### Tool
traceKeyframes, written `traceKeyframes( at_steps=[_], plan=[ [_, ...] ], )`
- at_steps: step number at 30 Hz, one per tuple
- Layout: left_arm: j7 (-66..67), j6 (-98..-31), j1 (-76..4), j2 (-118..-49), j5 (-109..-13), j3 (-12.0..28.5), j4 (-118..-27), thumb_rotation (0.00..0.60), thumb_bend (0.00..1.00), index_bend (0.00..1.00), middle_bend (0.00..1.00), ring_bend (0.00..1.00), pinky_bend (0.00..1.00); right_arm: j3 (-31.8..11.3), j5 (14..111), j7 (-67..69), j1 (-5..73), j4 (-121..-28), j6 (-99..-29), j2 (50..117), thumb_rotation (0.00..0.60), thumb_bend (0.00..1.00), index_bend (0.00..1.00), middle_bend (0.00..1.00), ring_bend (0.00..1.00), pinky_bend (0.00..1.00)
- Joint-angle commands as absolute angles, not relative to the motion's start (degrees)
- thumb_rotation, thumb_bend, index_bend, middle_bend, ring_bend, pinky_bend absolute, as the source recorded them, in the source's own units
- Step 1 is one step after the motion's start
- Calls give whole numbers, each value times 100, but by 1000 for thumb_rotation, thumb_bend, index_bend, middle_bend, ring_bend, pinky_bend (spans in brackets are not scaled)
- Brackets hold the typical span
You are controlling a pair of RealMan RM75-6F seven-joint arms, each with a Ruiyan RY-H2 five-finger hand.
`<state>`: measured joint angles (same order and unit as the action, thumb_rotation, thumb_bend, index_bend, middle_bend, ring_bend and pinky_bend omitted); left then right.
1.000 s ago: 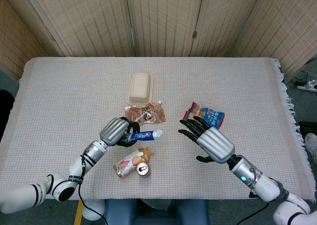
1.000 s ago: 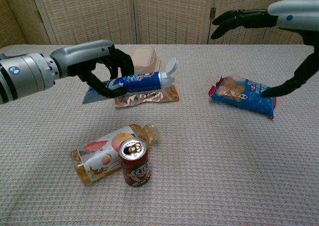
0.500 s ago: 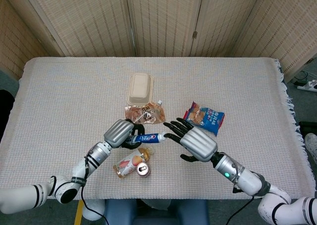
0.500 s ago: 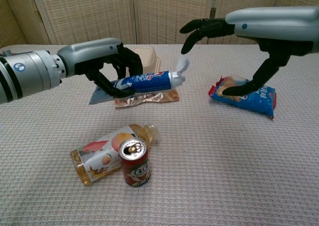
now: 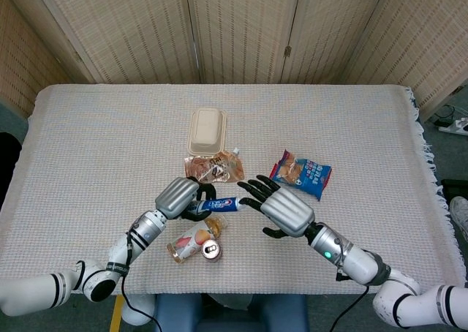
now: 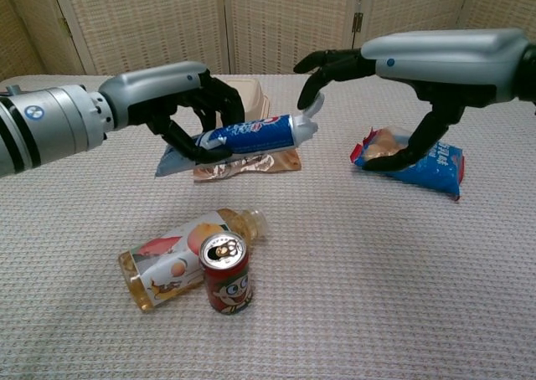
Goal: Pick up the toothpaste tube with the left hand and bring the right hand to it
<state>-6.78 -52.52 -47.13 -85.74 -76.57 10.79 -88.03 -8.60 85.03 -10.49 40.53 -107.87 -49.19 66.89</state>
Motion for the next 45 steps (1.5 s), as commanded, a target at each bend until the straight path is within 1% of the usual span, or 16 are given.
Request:
traceKeyframes(
  at_steps=[1,6,18,23,26,28,29,31,32,34,36,39,45],
  plan=[
    [-920,-5309,-4664,-8564,-7730,1069,-8779,600,774,740,743,664,394,-815,8439,-991,4018,-10738,-4972,6689,600,330,229,35,0,0],
    [-1159,-5423,-4624,-8632,-7890,1029,-8626,600,775,740,743,664,402,-746,8333,-877,4036,-10565,-4939,6798,600,329,229,35,0,0],
    [-1836,-5906,-4488,-8860,-8365,931,-8317,600,778,743,746,665,411,-578,8593,-271,3887,-10332,-5299,6887,600,329,229,31,0,0],
    [-2007,-6156,-4405,-8924,-8523,889,-8177,600,778,742,748,669,423,-592,8889,359,3746,-10491,-5715,6723,600,330,229,31,0,0],
    [-2105,-6284,-4361,-8964,-8601,862,-8101,600,778,745,756,676,429,-579,9160,865,3686,-10568,-5975,6647,600,331,185,27,0,0],
    [-2167,-6363,-4342,-9007,-8654,847,-8051,600,779,746,759,678,432,-562,9280,1253,3704,-10589,-6032,6662,595,330,110,13,0,0],
    [-2195,-6398,-4334,-9030,-8679,840,-8032,600,778,747,759,679,434,-553,9320,1428,3725,-10589,-6031,6679,584,330,81,8,0,0],
    [-2251,-6471,-4323,-9085,-8732,829,-7991,600,779,748,760,680,435,-557,9381,1839,3791,-10558,-6020,6746,526,324,16,0,0,0],
    [-2271,-6497,-4320,-9106,-8750,826,-7974,600,779,748,760,680,435,-573,9392,2008,3814,-10532,-6040,6804,488,308,3,0,0,0],
    [-2319,-6559,-4319,-9160,-8796,825,-7942,600,778,749,761,680,435,-612,9385,2406,3866,-10458,-6076,6948,392,249,0,0,0,0],
    [-2353,-6610,-4320,-9204,-8827,830,-7918,600,778,750,761,680,435,-630,9405,2665,3909,-10360,-6102,7047,326,209,0,0,0,0],
    [-2410,-6683,-4324,-9275,-8867,841,-7877,600,779,751,763,680,435,-674,9424,2951,3955,-10157,-6196,7234,285,188,0,0,0,0],
    [-2547,-6825,-4327,-9426,-8915,874,-7776,600,779,752,764,680,435,-735,9393,3532,4036,-9821,-6327,7554,275,185,0,0,0,0]
  ],
)
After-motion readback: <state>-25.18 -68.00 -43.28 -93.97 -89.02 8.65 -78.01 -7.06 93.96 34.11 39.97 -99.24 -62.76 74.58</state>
